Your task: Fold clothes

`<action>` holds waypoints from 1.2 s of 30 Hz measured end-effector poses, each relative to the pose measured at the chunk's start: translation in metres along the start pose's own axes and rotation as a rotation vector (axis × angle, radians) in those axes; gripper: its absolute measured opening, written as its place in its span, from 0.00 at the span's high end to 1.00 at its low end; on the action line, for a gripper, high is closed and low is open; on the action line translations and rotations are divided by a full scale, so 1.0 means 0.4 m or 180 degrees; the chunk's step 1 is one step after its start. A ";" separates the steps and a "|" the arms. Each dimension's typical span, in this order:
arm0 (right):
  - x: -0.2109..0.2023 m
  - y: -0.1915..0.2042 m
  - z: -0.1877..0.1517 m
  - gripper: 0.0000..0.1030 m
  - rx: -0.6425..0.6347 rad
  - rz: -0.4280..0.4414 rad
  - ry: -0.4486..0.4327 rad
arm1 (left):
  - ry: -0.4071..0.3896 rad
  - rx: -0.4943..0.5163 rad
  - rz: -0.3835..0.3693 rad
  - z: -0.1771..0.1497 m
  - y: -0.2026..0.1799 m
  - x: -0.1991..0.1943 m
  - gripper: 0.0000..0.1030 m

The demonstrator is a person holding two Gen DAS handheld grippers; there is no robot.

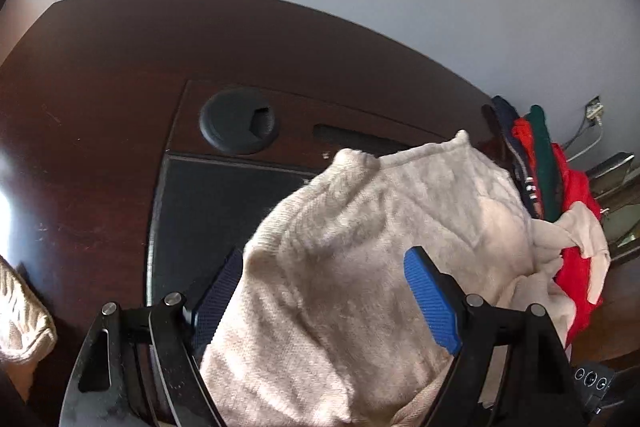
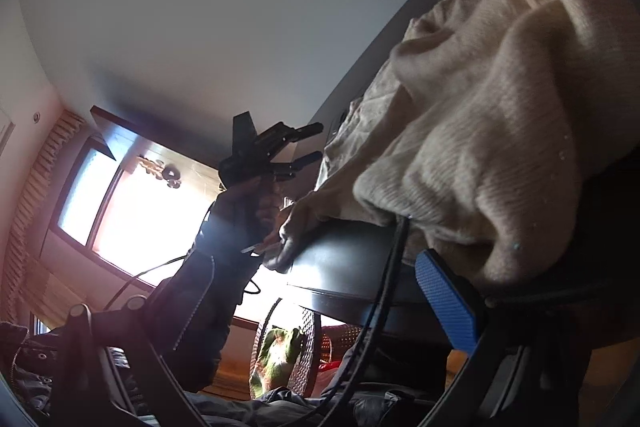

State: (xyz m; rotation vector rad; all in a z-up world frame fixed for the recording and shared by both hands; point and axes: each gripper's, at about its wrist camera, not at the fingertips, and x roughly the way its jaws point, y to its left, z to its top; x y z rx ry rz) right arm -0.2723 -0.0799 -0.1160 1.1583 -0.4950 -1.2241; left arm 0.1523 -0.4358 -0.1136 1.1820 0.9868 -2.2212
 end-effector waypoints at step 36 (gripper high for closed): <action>0.096 0.039 -0.036 0.00 -0.0026 0.0093 0.0290 | -0.0136 0.0651 0.0957 -0.013 -0.081 0.132 0.01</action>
